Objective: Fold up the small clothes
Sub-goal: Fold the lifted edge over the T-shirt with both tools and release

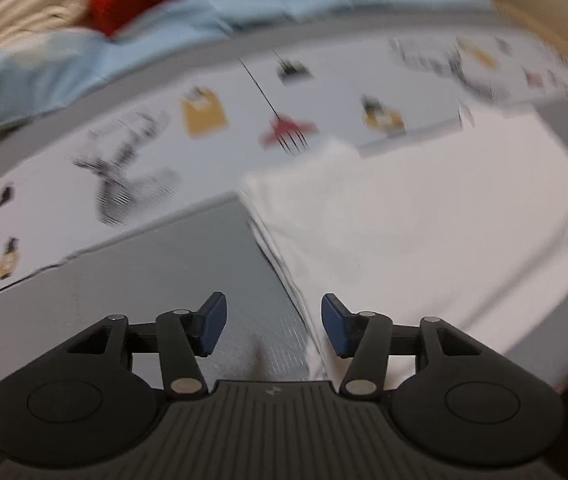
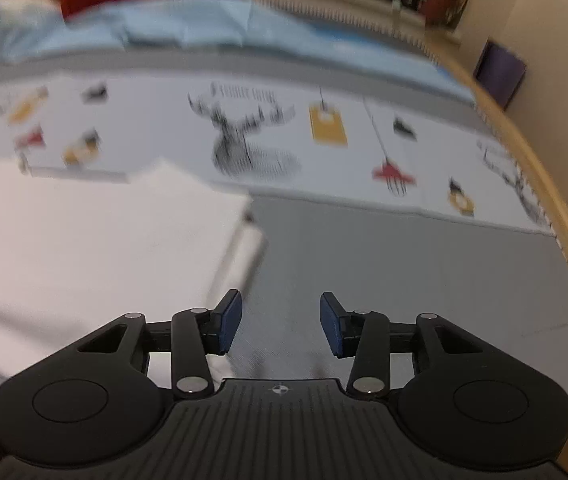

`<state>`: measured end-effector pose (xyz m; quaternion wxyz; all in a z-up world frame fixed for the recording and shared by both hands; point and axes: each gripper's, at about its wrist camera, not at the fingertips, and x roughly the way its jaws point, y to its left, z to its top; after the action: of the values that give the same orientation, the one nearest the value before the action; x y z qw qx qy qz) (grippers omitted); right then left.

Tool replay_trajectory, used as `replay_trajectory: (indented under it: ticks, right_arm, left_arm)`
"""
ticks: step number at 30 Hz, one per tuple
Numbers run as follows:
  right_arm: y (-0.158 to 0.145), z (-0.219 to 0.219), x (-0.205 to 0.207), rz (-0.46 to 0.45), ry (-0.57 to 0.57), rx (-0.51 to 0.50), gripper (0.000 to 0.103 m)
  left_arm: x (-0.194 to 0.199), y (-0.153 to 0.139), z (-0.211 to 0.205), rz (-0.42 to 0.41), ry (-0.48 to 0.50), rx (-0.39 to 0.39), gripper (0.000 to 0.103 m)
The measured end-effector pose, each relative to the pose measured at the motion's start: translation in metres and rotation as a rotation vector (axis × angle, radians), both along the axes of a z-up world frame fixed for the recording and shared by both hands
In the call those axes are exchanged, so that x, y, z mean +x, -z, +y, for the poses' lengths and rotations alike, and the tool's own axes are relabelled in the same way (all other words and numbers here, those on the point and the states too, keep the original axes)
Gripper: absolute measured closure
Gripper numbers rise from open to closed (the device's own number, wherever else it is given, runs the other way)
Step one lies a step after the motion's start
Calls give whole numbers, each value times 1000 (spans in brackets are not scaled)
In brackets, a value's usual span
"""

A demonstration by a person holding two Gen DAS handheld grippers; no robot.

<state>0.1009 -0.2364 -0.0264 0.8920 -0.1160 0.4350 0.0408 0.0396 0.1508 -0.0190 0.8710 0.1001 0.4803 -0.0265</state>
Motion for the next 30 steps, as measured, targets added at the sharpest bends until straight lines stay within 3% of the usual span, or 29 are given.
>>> replay_trajectory:
  ticks: [4, 8, 11, 13, 15, 25, 30]
  right_arm:
    - [-15, 25, -16, -76, 1, 71, 58]
    - [-19, 62, -35, -111, 5, 137, 58]
    - [-20, 98, -48, -116, 0, 185, 59]
    - [-15, 124, -58, -88, -20, 232, 69]
    - [-6, 149, -64, -55, -61, 272, 98]
    - [28, 268, -82, -18, -338, 248, 99]
    - [44, 322, -98, 18, -540, 231, 99]
  left_arm:
    - [-22, -52, 12, -104, -70, -102, 35]
    - [-45, -86, 19, -177, -102, -170, 26]
    - [-61, -85, 24, -216, -147, -208, 25]
    - [-65, -84, 27, -221, -186, -209, 25]
    - [-69, -86, 31, -260, -208, -245, 25]
    - [-66, -81, 48, -252, -230, -272, 25]
    - [-68, -79, 65, -252, -266, -295, 25]
